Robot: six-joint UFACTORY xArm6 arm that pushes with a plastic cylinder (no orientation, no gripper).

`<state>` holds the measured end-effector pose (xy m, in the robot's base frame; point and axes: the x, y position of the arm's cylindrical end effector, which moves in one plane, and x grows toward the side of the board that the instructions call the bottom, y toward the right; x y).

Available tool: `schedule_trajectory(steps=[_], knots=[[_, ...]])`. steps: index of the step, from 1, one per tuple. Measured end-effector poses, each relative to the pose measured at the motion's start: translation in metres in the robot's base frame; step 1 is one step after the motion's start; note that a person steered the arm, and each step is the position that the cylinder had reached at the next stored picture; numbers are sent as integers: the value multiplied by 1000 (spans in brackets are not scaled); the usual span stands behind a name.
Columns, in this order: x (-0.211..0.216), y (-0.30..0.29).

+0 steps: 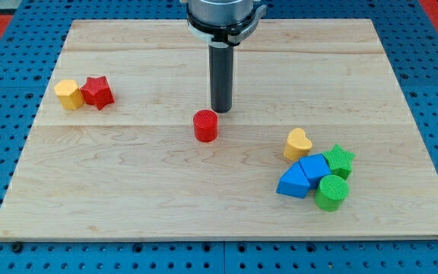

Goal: Place red circle right to the red star

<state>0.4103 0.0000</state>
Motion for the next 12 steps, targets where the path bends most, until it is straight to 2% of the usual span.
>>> schedule_trajectory(steps=[3, 4, 6, 7, 8, 9, 10, 11, 12], knots=[[6, 18], [17, 5], [67, 67], [45, -8], [2, -97], [40, -48], [77, -66], [47, -129], [19, -140]])
